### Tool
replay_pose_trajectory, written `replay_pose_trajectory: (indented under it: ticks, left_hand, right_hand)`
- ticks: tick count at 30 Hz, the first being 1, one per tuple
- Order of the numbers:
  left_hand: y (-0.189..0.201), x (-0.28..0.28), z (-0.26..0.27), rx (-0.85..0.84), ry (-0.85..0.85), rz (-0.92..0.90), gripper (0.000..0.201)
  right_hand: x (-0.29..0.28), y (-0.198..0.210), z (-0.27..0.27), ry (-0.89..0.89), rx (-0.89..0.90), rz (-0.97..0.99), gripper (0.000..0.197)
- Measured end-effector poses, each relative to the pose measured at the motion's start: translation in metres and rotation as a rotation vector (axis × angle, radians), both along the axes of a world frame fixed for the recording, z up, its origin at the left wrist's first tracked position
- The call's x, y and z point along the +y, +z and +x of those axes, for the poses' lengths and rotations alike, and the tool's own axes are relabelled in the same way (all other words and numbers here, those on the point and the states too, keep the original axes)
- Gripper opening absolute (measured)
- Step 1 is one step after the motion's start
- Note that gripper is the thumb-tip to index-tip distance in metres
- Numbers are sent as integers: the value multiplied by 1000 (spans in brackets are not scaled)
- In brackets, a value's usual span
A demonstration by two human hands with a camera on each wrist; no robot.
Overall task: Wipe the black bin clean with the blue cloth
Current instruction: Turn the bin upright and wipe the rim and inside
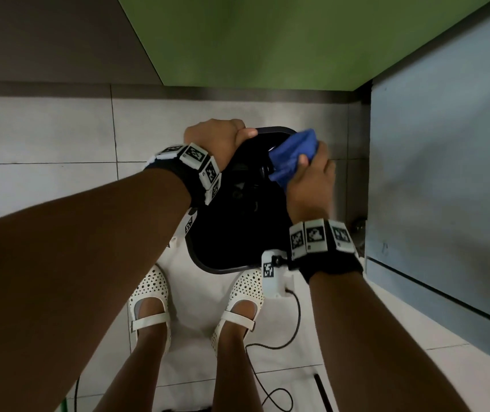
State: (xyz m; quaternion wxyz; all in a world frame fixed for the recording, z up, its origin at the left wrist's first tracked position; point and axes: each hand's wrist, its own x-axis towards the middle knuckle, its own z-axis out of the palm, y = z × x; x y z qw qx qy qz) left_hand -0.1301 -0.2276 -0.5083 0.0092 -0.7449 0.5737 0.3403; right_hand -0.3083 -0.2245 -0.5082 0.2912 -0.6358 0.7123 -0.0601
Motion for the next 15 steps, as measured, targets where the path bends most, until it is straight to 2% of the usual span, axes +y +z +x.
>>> replay_pose_trajectory:
  ticks: [4, 8, 11, 13, 15]
  left_hand:
    - [-3, 2, -2, 4, -16, -15, 50]
    - [-7, 4, 1, 55, -13, -46, 46]
    - [-7, 4, 4, 54, -34, -55, 44]
    - [-7, 4, 4, 71, -33, -37, 43]
    - [-8, 5, 4, 87, -9, -10, 43]
  right_hand:
    - [18, -4, 1, -64, 154, -38, 48]
    - [-2, -8, 24, -68, 288, -216, 53]
    - [-26, -5, 40, 168, 298, -70, 48]
    - [-37, -2, 47, 313, 292, -77, 44]
    - [-39, -2, 49, 373, 269, -106, 42]
